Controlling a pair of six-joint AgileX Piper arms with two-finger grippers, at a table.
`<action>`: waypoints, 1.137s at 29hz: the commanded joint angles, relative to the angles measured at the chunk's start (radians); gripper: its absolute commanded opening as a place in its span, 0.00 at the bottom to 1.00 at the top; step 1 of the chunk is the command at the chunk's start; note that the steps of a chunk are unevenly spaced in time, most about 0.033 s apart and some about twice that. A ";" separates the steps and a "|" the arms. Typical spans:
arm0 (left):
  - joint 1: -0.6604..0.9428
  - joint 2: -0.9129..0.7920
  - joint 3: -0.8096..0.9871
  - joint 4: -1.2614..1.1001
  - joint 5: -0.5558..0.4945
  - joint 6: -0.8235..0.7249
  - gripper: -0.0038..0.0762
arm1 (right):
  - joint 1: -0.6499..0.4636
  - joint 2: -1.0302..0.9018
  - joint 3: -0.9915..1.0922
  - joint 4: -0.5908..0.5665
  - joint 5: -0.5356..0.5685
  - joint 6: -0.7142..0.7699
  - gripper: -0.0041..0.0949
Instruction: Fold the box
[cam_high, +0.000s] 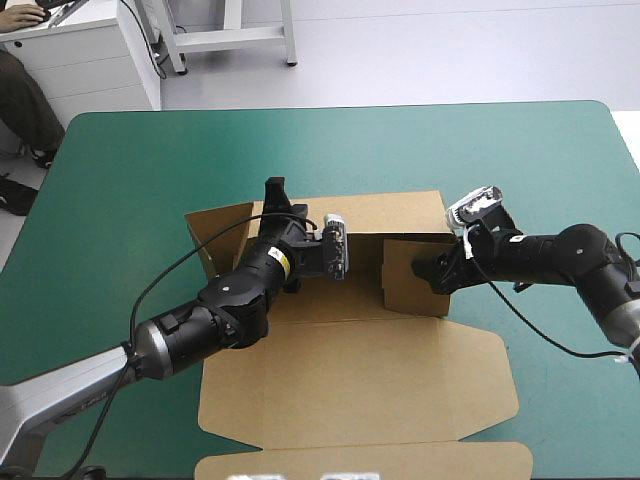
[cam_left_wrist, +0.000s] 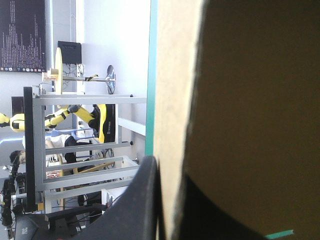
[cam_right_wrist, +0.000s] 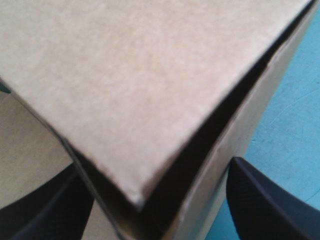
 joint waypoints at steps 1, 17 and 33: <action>-0.009 -0.027 -0.024 -0.005 -0.043 -0.028 0.04 | 0.000 -0.026 -0.021 0.017 -0.094 0.003 0.61; -0.009 -0.027 -0.024 -0.014 -0.095 -0.022 0.04 | 0.000 -0.034 -0.021 0.026 0.026 -0.005 0.02; -0.055 -0.027 -0.101 0.008 -0.109 -0.058 0.80 | 0.000 -0.034 -0.021 -0.111 -0.263 0.348 0.03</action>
